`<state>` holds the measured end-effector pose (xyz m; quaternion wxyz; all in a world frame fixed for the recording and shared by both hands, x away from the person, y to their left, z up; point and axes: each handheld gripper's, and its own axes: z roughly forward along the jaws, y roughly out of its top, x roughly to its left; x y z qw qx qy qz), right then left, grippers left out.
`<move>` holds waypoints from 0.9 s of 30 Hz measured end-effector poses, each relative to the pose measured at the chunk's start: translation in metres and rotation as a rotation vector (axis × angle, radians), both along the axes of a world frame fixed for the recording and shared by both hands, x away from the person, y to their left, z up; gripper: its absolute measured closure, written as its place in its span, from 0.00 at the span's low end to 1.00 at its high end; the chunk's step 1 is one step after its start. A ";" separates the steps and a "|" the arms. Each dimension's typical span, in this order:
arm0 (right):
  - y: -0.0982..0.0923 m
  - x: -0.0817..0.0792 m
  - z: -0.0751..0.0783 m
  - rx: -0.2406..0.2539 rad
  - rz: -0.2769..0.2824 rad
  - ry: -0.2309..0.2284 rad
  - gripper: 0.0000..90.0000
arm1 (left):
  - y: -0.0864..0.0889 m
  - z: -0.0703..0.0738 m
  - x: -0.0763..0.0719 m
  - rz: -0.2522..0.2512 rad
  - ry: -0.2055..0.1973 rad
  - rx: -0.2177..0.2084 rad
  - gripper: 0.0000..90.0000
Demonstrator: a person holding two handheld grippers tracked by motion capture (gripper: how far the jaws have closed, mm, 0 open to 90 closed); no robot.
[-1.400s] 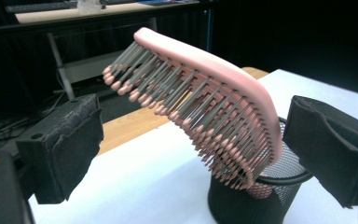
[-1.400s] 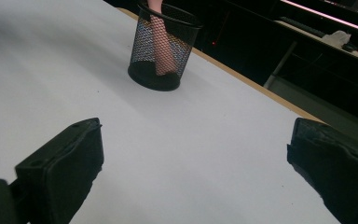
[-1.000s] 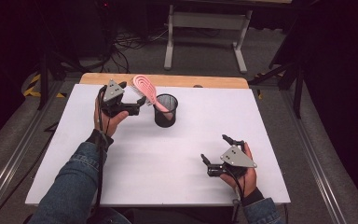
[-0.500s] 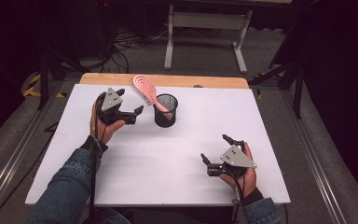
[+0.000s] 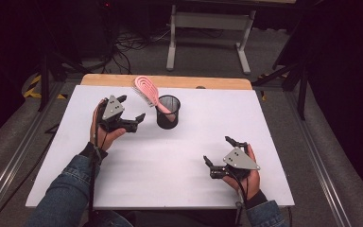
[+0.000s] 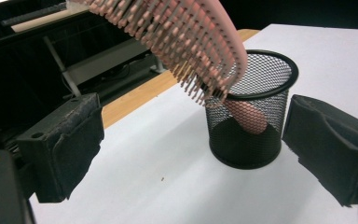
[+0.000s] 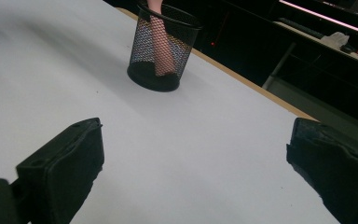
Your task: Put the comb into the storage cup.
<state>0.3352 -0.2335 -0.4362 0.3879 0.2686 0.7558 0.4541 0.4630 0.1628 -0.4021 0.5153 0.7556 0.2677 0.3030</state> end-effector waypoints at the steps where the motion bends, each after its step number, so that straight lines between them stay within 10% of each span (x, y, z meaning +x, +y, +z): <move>1: 0.000 0.000 0.000 0.002 0.000 -0.001 0.05 | 0.000 0.000 -0.001 -0.004 0.005 0.005 0.07; 27: -0.001 -0.001 0.001 -0.003 -0.004 -0.007 0.05 | -0.006 0.005 -0.030 -0.054 -0.039 0.020 0.07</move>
